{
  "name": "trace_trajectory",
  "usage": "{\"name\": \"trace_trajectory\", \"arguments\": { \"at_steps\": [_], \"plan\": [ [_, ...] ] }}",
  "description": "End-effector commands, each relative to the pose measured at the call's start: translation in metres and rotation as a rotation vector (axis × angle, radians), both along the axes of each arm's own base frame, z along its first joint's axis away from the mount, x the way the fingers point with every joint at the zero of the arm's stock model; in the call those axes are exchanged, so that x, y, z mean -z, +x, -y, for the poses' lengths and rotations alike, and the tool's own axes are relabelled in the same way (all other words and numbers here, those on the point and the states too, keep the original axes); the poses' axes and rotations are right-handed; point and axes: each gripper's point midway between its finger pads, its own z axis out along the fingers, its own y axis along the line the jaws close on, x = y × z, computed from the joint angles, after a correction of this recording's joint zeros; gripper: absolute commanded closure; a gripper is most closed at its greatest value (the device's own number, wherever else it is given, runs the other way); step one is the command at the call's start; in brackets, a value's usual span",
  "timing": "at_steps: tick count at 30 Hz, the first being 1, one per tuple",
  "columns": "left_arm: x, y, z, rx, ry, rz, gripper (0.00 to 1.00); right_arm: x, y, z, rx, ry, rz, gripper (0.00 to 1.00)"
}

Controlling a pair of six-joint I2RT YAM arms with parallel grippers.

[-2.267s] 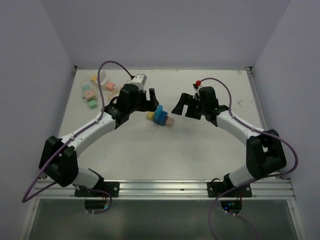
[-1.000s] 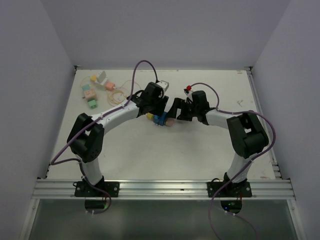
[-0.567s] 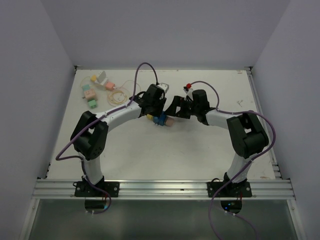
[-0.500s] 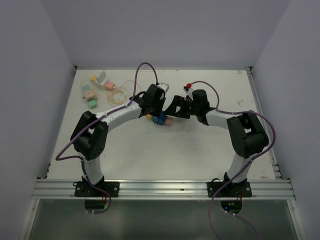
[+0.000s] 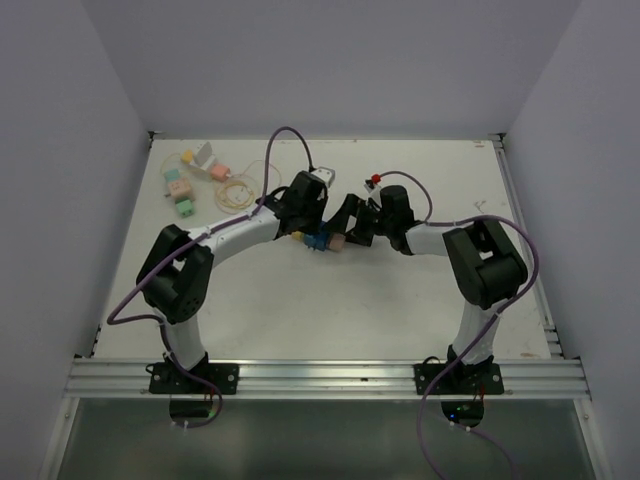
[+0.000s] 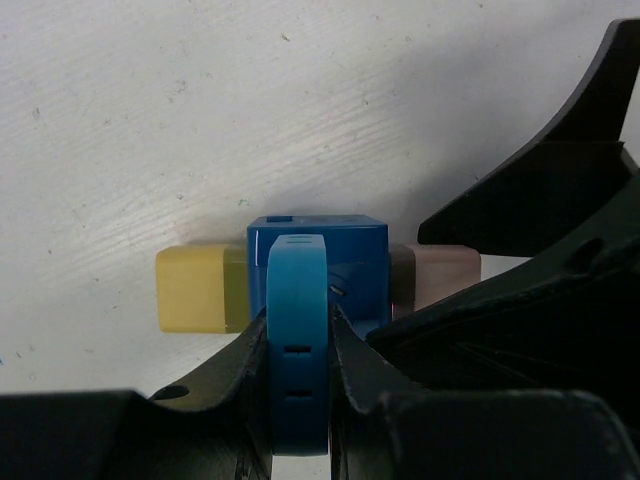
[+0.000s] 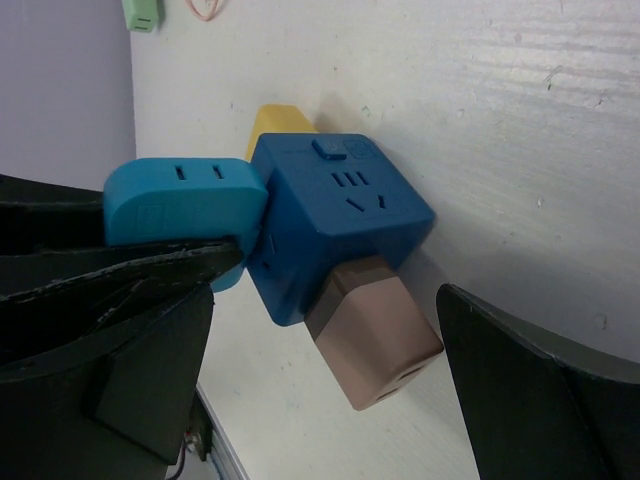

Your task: Pull the plug off the socket

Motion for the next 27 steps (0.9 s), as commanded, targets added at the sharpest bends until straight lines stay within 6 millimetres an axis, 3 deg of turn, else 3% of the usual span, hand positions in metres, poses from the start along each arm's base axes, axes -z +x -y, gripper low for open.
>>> {"name": "trace_trajectory", "arguments": {
  "at_steps": [1, 15, 27],
  "plan": [
    [-0.016, 0.001, 0.003, -0.015, -0.059, 0.039, 1.00, 0.004, -0.001, -0.010, 0.002, 0.059, -0.035, 0.02],
    [-0.012, -0.001, -0.005, -0.048, -0.193, 0.009, 1.00, 0.019, 0.000, -0.018, 0.001, 0.099, -0.075, 0.03],
    [-0.025, 0.000, -0.016, -0.062, -0.257, 0.022, 1.00, 0.022, -0.004, -0.024, -0.018, 0.116, -0.081, 0.04]
  ]
}}
